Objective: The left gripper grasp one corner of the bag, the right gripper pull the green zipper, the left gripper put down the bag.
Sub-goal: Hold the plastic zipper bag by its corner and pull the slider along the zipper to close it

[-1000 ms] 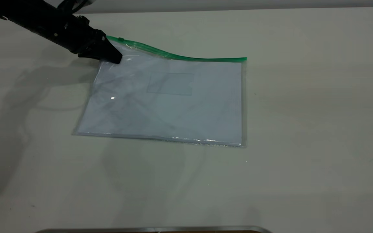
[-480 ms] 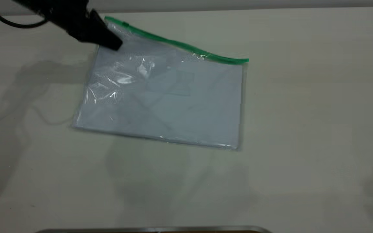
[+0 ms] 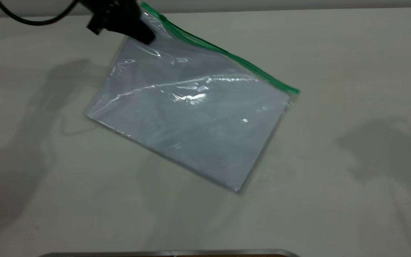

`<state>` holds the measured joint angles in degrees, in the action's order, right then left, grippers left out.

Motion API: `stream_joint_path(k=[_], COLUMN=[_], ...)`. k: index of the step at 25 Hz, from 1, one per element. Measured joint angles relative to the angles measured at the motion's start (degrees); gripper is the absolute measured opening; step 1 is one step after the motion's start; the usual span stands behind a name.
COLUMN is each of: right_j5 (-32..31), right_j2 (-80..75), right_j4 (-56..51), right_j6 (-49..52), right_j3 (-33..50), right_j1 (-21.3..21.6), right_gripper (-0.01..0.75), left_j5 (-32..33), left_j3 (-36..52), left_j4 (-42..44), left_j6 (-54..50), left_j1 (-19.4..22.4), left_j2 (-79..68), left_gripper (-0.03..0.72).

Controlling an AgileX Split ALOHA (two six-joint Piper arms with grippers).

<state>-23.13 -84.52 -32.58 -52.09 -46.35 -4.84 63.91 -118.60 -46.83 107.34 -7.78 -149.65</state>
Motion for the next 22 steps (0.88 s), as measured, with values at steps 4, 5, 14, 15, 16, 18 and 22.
stream_joint_path(k=[4,5,14,15,16,18,22], right_j5=[1.46,1.58,-5.02,-5.63,-6.12,-6.66,-8.3], right_j2=[-11.83,-14.6,-30.41,-31.29,-32.17,-33.53,-34.92], right_j4=[-11.93,-15.06,-40.18,-43.02,-45.81,-50.14,-57.39], right_j6=[-13.05,-16.24,-39.66,-42.25,-44.94,-49.49,-55.97], right_j3=[-5.59,-7.09,-16.42,-16.84,-16.99,-17.17,-17.28], right_j1=[-5.35,-6.57,-11.57,-11.64,-11.71,-11.78,-11.78], right_gripper=[0.551,0.551,0.551,0.551,0.551,0.551,0.551], left_j5=[0.0,0.0,-3.96,-4.36,-4.62,-4.76,-5.06], left_j3=[-0.05,-0.05,-0.05,-0.05,-0.05,-0.05,-0.05], left_j4=[1.9,2.25,2.66,2.66,2.61,2.44,0.31], left_j6=[1.5,2.22,10.81,11.01,11.14,11.33,11.67], left_j1=[-3.15,-3.73,-8.24,-8.51,-8.75,-9.22,-10.04], left_j2=[0.0,0.0,0.0,0.0,0.0,0.0,0.0], left_gripper=[0.053,0.053,0.053,0.053,0.053,0.053,0.053])
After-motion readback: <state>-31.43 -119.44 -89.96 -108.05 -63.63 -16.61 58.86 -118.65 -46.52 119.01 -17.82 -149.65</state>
